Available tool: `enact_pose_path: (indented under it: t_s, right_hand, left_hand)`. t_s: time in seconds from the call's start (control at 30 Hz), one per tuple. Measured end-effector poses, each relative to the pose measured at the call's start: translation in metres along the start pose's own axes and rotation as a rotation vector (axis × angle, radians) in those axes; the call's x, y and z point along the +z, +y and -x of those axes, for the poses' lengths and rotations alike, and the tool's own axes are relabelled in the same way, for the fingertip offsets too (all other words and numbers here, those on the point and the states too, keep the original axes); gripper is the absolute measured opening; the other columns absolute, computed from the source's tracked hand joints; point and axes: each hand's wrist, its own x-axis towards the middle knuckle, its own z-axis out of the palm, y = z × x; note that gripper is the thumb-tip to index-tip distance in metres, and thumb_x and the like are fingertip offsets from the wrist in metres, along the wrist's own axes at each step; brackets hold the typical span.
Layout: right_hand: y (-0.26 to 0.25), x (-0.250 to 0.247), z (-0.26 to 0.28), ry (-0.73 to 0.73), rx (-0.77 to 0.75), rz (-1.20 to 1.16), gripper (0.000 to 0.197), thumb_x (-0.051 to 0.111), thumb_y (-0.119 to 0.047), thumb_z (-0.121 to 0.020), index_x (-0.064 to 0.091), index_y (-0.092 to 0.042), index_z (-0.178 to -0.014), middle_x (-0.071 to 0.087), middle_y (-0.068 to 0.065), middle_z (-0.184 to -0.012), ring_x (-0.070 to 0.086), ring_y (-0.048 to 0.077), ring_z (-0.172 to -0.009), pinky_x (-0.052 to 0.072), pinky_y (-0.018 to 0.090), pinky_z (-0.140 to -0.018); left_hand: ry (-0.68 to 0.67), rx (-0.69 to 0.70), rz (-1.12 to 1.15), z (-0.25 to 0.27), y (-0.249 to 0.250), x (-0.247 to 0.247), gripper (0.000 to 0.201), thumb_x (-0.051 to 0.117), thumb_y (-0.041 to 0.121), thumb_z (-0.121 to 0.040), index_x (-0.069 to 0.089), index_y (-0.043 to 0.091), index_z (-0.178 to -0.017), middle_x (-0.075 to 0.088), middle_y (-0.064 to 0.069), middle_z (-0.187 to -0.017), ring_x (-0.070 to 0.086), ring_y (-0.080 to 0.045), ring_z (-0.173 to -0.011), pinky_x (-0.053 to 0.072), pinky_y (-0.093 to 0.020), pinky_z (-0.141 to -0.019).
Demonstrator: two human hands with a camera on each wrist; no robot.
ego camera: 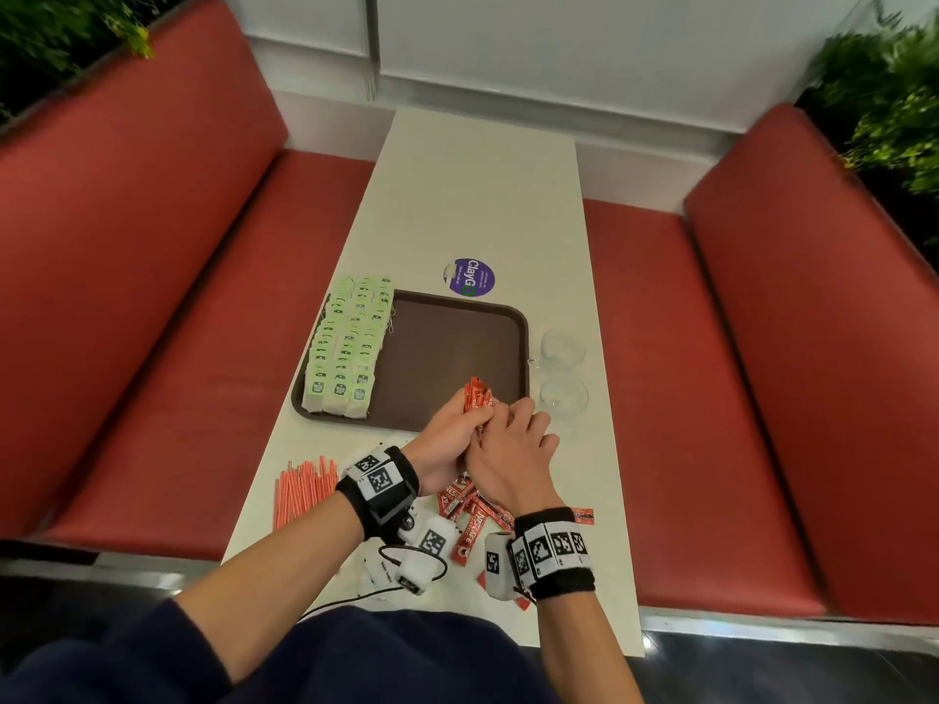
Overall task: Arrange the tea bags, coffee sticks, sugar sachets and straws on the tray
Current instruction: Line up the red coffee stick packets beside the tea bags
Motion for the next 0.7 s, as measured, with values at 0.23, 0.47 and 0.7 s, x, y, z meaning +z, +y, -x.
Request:
enact_pose_path:
  t_s: [0.23, 0.47, 0.7]
  right_hand:
    - [0.000, -0.003, -0.017, -0.130, -0.037, -0.370, 0.084, 0.039, -0.077, -0.096, 0.022, -0.031, -0.164, 0.027, -0.002, -0.139, 0.036, 0.022, -0.133, 0.034, 0.048, -0.117]
    - [-0.026, 0.002, -0.038, 0.121, 0.017, -1.027, 0.024, 0.072, -0.050, -0.102, 0.063, -0.031, -0.114, 0.075, -0.008, -0.108, 0.074, 0.007, -0.099, 0.062, 0.046, -0.095]
    - [-0.040, -0.012, -0.079, 0.125, 0.003, -1.173, 0.007, 0.074, -0.024, -0.104, 0.078, -0.019, -0.102, 0.081, 0.006, -0.089, 0.078, 0.022, -0.080, 0.066, 0.044, -0.084]
  left_hand:
    - [0.118, 0.048, 0.061, -0.019, 0.020, -0.019, 0.024, 0.056, 0.025, -0.112, 0.061, 0.017, -0.135, 0.069, -0.009, -0.094, 0.065, -0.017, -0.079, 0.055, -0.028, -0.071]
    - [0.185, 0.284, 0.180, -0.039, 0.052, -0.028, 0.021, 0.055, 0.031, -0.113, 0.053, 0.018, -0.130, 0.049, 0.003, -0.078, 0.047, -0.010, -0.068, 0.045, -0.029, -0.070]
    - [0.278, 0.463, 0.229, -0.055, 0.078, -0.062, 0.015, 0.047, 0.023, -0.116, 0.050, 0.013, -0.127, 0.056, -0.003, -0.085, 0.062, -0.015, -0.075, 0.058, -0.038, -0.082]
